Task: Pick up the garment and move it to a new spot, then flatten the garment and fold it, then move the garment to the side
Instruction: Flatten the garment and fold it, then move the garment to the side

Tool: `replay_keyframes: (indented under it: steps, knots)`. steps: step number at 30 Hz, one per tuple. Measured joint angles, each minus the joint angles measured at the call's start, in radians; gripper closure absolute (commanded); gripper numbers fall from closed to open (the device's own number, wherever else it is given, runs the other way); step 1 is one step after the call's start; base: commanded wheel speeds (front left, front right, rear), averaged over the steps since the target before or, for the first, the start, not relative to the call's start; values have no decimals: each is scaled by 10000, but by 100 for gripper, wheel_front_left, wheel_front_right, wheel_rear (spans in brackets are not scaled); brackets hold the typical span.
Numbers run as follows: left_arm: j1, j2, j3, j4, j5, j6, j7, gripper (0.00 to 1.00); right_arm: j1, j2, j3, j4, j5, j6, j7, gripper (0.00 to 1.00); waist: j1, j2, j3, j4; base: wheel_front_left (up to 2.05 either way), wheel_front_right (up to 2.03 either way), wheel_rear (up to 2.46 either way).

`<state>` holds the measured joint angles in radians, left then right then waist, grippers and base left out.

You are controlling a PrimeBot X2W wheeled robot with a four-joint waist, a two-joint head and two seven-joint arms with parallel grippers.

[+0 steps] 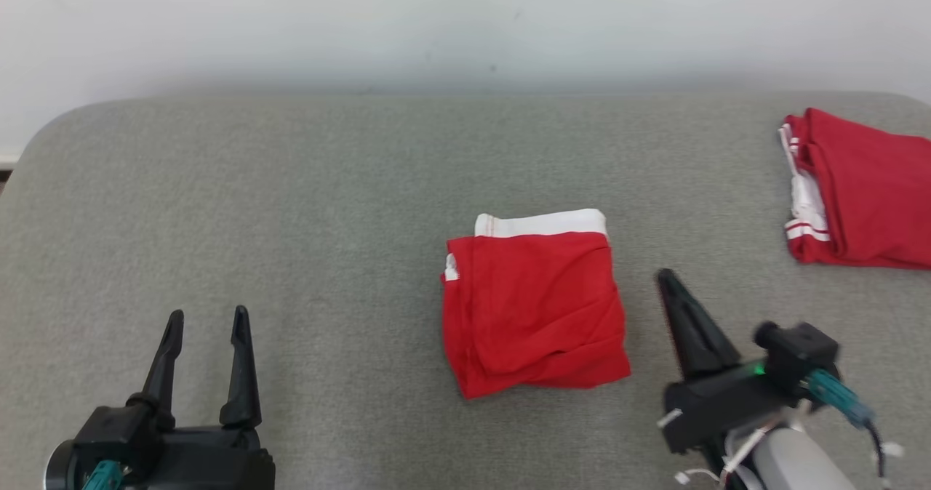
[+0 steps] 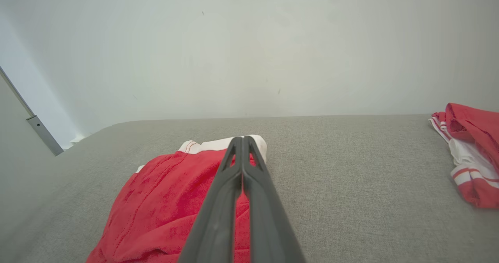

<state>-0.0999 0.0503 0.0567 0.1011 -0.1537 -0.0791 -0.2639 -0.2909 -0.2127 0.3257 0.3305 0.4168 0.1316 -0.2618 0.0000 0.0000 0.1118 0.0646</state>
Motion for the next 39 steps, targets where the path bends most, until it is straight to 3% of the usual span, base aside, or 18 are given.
replay_keyframes:
  steps: [4,5,7,8,21,39]
  knots:
    - [136,-2,123,29,163,-2,0,0,643,-21,-894,-339,-261,0,0,100,-1,0,-180,-281,0,0,0]
    - [176,2,180,56,257,-4,0,0,795,-17,-1035,-405,-339,0,0,86,-1,0,-223,-343,0,0,0]
    - [267,6,211,138,403,-15,2,0,1087,6,-1279,-541,-502,0,2,34,-2,0,-305,-464,0,0,0]
    - [300,2,209,176,466,-21,2,0,1205,40,-1375,-600,-579,0,2,0,-1,0,-350,-515,0,0,0]
    - [1096,6,328,205,698,-46,2,0,2563,387,-2265,-1068,-1156,0,2,0,-2,-1,-1065,-713,0,0,0]
    - [1467,44,362,138,761,-104,0,0,3129,562,-2757,-1423,-1392,0,341,0,-1,0,-1170,-498,0,0,0]
